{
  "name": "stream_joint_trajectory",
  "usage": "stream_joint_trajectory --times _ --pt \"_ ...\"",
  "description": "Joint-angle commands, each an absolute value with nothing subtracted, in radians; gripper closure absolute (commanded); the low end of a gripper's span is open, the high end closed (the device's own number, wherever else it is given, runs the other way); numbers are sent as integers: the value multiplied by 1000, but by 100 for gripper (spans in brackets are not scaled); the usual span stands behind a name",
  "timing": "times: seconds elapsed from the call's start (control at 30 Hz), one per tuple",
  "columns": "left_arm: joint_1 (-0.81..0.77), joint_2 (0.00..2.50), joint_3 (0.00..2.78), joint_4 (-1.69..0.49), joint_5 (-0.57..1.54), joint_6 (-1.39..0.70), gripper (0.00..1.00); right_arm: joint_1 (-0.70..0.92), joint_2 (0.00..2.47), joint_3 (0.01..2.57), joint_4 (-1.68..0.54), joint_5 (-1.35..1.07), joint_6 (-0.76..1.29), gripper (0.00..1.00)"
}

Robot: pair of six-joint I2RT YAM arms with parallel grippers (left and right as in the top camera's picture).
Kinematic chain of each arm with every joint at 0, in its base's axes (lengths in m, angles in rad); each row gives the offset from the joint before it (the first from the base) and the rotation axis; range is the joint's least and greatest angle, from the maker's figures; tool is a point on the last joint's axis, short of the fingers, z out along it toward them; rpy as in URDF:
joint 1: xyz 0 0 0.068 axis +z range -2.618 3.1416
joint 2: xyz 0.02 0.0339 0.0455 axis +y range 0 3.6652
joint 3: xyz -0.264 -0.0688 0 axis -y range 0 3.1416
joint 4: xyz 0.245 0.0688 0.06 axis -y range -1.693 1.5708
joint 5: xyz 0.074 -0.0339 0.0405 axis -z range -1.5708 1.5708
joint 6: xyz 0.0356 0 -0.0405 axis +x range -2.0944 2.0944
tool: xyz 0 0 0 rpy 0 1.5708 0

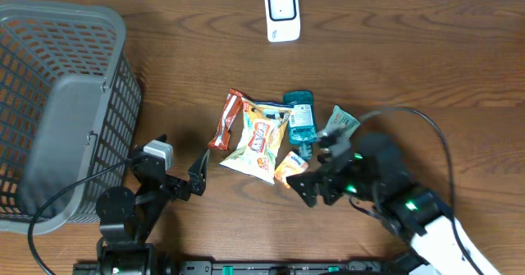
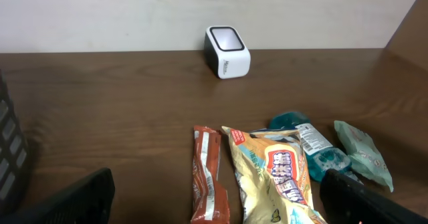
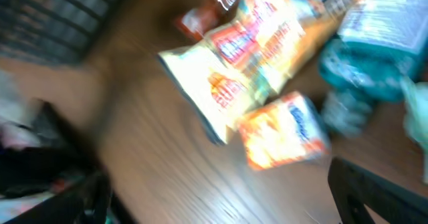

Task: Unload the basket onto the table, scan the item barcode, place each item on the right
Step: 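Grasp the Kleenex tissue pack with the right gripper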

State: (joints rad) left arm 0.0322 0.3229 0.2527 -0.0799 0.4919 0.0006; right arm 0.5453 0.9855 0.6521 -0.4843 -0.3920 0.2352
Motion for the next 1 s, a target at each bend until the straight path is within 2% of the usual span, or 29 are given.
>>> stream_joint_trajectory --times 0.0,0.17,0.63,0.97 --pt "34 319 265 -79 501 7 2 612 1080 781 -558 -102 154 1" --pt "34 319 265 -79 501 7 2 664 1242 911 -665 2 68 2" --pt "34 319 265 -79 501 7 2 859 1538 928 -623 -6 67 4" --pt "34 319 265 -79 501 7 2 862 1695 928 -559 19 90 18"
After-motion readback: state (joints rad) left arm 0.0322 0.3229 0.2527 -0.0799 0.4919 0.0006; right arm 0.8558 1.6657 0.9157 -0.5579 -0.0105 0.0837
